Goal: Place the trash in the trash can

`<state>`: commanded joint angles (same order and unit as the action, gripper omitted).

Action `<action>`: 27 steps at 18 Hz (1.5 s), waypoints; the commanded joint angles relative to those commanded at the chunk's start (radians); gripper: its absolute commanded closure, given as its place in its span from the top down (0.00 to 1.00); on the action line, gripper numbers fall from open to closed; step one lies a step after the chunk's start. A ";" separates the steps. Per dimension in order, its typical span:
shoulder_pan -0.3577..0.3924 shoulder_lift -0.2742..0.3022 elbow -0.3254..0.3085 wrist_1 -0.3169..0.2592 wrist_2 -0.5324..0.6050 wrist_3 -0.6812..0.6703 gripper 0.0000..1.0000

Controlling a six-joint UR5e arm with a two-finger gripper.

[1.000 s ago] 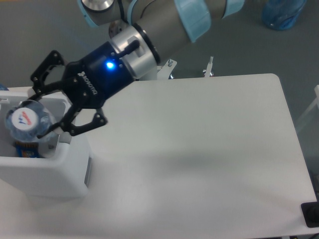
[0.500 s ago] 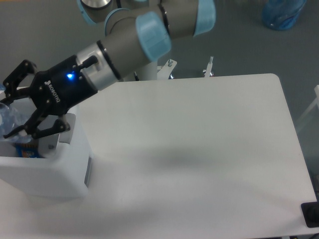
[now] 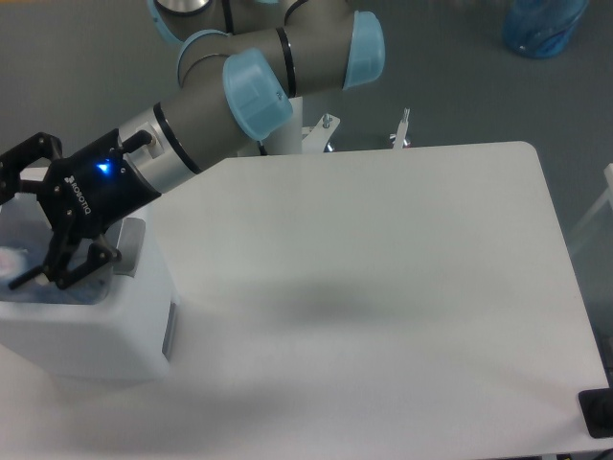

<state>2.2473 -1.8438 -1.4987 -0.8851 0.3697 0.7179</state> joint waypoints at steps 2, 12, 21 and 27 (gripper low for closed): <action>0.012 0.002 0.002 -0.002 0.000 -0.002 1.00; 0.274 0.005 0.028 -0.002 0.003 0.005 1.00; 0.333 -0.017 0.029 -0.012 0.521 0.224 1.00; 0.333 -0.066 0.025 -0.024 0.757 0.336 1.00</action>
<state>2.5802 -1.9097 -1.4742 -0.9096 1.1269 1.0537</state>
